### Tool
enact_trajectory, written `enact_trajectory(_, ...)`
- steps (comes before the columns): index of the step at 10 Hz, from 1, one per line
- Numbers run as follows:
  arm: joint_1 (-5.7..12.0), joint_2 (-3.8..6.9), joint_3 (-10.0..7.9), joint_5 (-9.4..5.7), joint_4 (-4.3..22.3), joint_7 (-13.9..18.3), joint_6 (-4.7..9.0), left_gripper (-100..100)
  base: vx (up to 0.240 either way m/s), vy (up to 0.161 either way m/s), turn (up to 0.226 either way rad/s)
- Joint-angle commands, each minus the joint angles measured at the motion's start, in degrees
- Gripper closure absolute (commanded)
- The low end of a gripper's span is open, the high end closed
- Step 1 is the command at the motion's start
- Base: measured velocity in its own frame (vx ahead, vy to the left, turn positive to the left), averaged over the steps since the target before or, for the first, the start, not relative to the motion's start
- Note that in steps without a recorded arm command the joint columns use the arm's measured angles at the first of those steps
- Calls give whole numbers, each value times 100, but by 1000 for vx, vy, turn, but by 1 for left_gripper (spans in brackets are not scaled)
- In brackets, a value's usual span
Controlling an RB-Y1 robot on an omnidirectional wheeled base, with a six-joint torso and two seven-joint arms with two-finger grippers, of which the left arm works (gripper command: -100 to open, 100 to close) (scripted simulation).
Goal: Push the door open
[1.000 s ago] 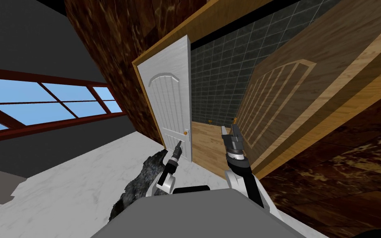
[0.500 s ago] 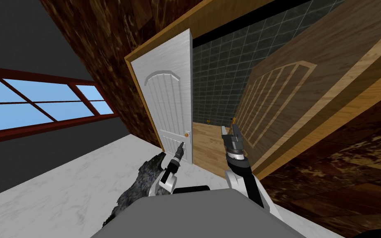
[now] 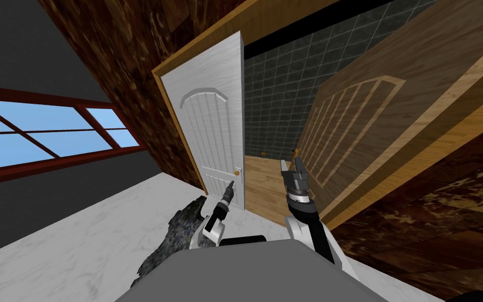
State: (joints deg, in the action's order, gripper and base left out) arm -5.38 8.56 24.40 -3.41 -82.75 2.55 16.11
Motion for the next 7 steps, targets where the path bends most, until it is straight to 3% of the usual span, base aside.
enact_trajectory(1,35,5,24,3,62,13,-3,-100,42,66,-51)
enact_trajectory(4,101,-24,-7,2,149,16,-2,-100,58,20,-36)
enact_trajectory(7,186,-70,-70,-2,257,16,5,-100,190,-48,-29)
